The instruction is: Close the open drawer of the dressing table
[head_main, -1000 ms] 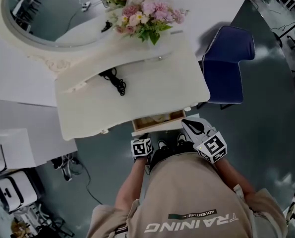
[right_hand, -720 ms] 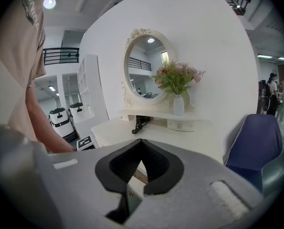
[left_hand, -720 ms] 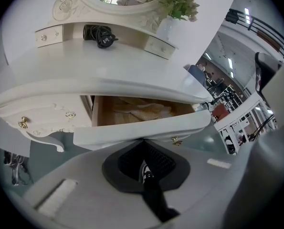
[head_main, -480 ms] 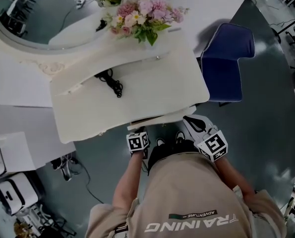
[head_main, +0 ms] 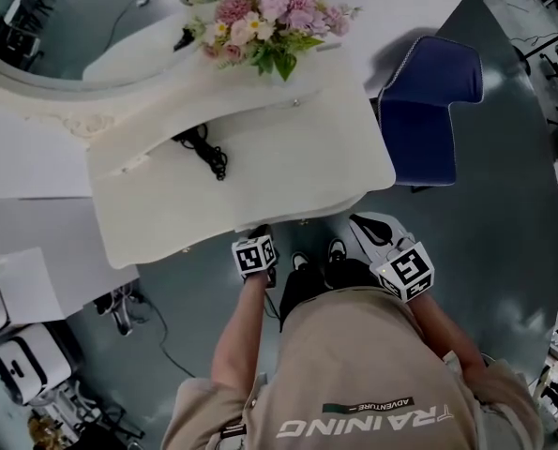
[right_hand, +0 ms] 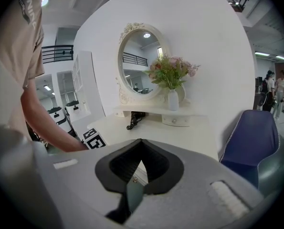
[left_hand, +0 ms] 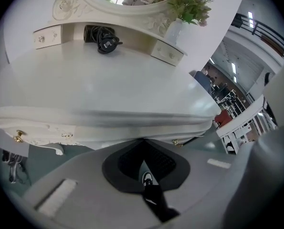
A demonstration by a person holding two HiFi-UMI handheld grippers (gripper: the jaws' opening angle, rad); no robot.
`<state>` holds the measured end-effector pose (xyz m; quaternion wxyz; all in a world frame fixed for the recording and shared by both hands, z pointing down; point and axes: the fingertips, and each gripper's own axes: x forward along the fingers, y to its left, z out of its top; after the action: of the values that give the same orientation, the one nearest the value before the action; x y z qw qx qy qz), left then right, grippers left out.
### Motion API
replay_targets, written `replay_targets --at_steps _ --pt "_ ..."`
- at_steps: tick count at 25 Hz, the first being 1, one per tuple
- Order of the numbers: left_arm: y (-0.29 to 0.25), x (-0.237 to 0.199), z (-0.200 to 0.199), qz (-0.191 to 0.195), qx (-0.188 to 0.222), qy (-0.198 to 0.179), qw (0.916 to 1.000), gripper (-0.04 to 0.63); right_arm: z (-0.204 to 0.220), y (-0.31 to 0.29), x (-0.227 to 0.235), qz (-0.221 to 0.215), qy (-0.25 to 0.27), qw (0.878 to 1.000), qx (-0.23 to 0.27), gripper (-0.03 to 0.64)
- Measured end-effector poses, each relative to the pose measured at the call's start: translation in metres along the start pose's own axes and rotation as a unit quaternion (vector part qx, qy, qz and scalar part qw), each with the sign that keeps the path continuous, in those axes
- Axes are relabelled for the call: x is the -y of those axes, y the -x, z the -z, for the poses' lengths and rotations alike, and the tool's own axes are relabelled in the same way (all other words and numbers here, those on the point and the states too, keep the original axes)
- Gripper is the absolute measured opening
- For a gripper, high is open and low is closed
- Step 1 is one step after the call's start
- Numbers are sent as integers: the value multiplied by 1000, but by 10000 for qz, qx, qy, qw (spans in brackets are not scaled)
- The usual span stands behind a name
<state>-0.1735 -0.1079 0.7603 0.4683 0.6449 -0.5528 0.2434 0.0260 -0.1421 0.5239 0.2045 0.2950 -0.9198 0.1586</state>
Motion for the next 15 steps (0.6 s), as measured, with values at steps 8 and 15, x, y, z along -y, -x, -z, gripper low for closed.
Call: replay_targets --at_steps 8,15 --pt "-3 -3 -12 -17 253 208 9995 17 6 4 0 -54 -34 9999 -131 3" --pt "0 1 -11 57 555 331 9979 17 12 0 2 -26 69 9999 -92 3"
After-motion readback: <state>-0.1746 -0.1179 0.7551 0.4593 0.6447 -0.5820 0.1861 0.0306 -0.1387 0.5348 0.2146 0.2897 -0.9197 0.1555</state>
